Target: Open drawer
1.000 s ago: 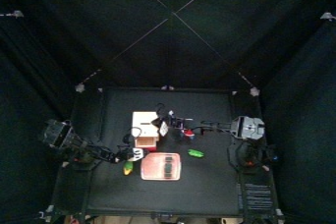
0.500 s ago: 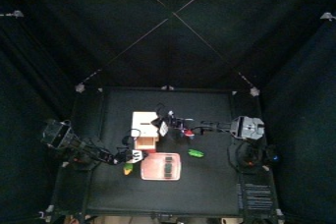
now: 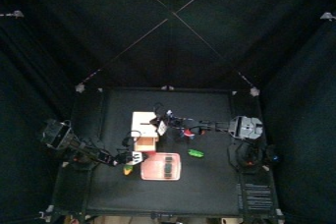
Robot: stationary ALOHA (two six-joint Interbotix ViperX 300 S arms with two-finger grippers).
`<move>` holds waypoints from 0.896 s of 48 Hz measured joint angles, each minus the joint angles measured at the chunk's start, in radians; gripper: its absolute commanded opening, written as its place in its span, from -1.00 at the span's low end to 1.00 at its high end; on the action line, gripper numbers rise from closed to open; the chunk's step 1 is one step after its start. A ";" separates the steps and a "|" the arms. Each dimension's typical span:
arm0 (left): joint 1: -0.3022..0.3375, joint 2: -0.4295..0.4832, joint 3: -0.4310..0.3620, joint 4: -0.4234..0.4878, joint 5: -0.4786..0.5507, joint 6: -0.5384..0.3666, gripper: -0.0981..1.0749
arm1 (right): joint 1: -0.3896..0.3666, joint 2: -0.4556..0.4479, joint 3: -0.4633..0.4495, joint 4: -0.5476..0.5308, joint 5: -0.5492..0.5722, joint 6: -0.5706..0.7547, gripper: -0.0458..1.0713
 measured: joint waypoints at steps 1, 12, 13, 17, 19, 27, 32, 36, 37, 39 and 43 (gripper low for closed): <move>-0.002 0.000 0.000 0.000 0.000 0.000 0.14 | 0.000 0.002 0.000 0.000 0.000 0.000 -0.32; -0.006 0.000 -0.006 -0.006 -0.003 0.000 0.14 | 0.000 0.002 -0.002 0.000 0.003 0.000 -0.32; -0.008 0.000 -0.006 -0.008 -0.003 -0.002 0.14 | 0.002 0.002 -0.002 0.000 0.003 0.000 -0.32; -0.012 0.000 -0.005 -0.021 -0.002 0.000 0.14 | 0.002 0.002 -0.002 0.000 0.003 0.000 -0.32; -0.015 0.000 -0.005 -0.026 -0.003 0.000 0.14 | 0.002 0.002 -0.002 0.000 0.003 0.000 -0.32; -0.029 -0.002 0.000 -0.034 0.005 0.000 0.16 | 0.002 0.002 -0.003 0.000 0.003 0.000 -0.32; -0.041 -0.006 0.005 -0.037 0.005 0.002 0.20 | 0.002 0.003 -0.002 0.000 0.003 0.000 -0.32; -0.041 -0.006 0.005 -0.037 0.005 0.002 0.26 | 0.002 0.002 -0.002 0.000 0.003 0.000 -0.32; -0.040 -0.006 0.005 -0.037 0.006 0.003 0.28 | 0.002 0.003 -0.002 0.000 0.003 0.000 -0.32; -0.041 -0.006 0.005 -0.037 0.005 0.002 0.32 | 0.002 0.002 -0.002 0.000 0.003 0.000 -0.32; -0.040 -0.006 0.006 -0.037 0.003 0.002 0.43 | 0.002 0.003 -0.002 -0.002 0.003 0.002 -0.32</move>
